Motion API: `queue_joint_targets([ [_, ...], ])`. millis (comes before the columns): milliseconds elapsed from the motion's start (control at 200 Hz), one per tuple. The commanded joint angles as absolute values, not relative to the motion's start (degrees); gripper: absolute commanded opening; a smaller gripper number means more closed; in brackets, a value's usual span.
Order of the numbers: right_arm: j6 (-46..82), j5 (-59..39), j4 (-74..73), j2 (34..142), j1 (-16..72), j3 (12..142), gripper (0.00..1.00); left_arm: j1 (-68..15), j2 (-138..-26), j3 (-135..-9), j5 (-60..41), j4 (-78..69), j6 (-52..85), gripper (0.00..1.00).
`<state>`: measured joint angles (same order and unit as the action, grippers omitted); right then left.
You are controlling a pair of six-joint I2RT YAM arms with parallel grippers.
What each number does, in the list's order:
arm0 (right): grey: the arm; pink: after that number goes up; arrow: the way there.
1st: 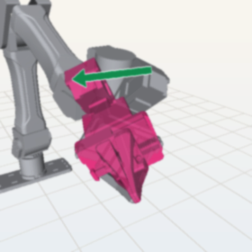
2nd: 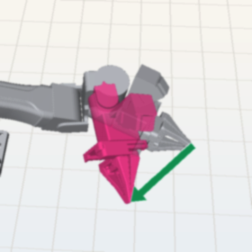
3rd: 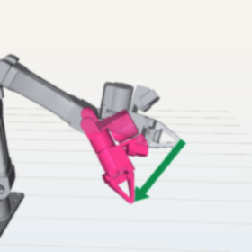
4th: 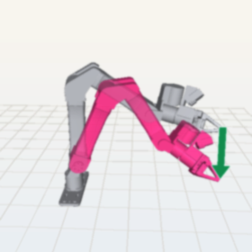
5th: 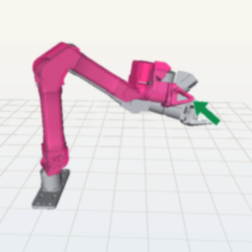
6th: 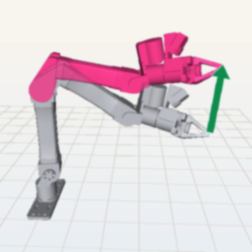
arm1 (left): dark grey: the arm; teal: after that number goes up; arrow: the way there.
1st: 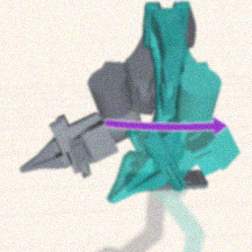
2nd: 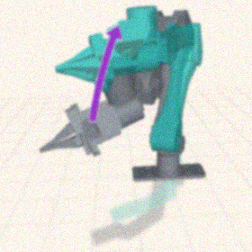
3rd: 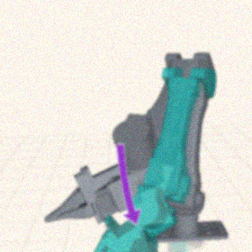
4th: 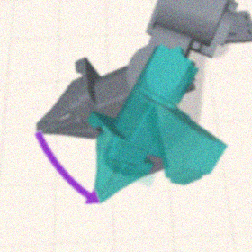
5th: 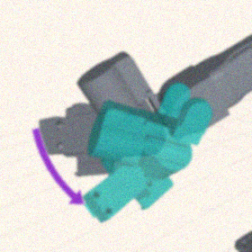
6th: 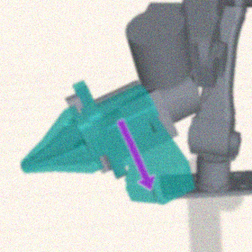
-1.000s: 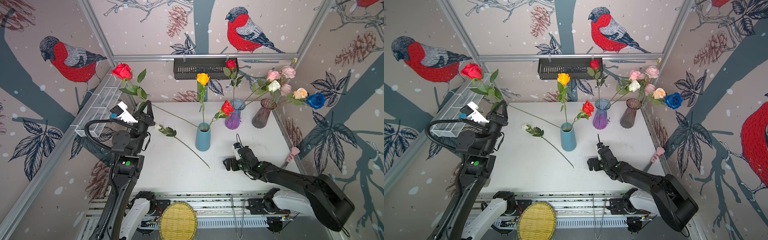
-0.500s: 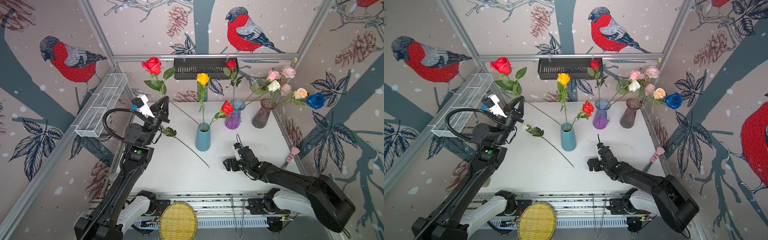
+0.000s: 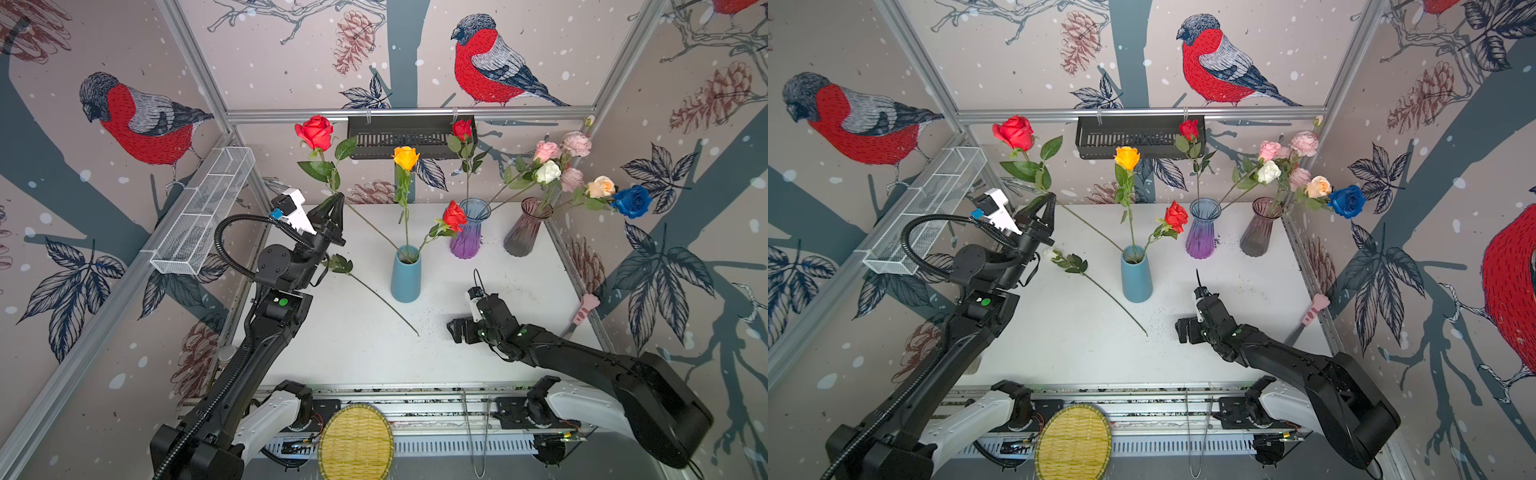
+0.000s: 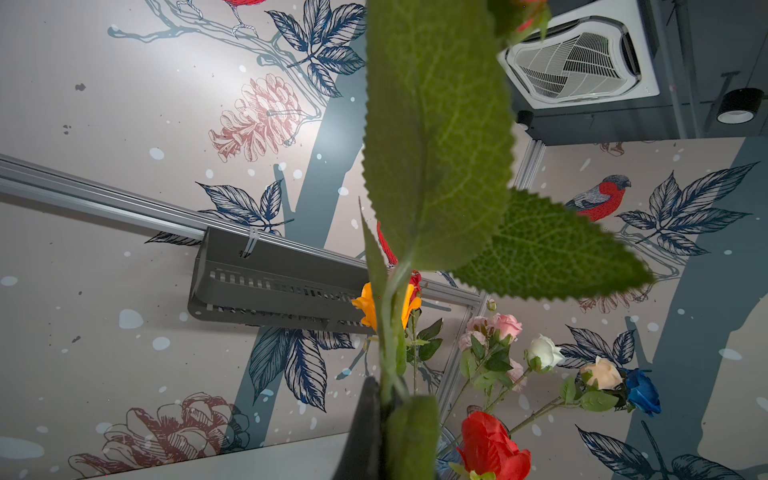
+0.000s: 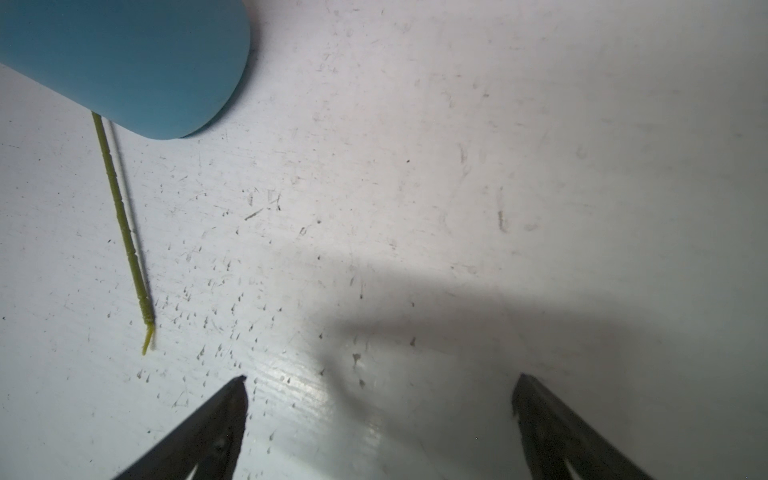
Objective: Arrange the flowers into the vase
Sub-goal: 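Lower the red rose stem into the teal vase with the left gripper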
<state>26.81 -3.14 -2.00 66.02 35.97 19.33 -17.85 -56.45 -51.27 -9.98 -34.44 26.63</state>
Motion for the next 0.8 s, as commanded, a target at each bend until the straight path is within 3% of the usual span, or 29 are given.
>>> queue_joint_targets([
  [0,27.0,-3.3,-0.7,65.9,36.1,19.2,1.00,-18.4,-57.0,-51.7,-9.5,-38.0,26.3,0.00],
  [460,27.1,-3.0,-0.7,65.9,36.3,19.2,1.00,-30.3,-65.0,-52.1,-3.5,-35.5,20.7,0.00],
  [796,27.0,-3.0,-0.6,66.3,36.4,19.3,1.00,-32.3,-67.4,-46.4,-0.5,-40.6,24.8,0.00],
])
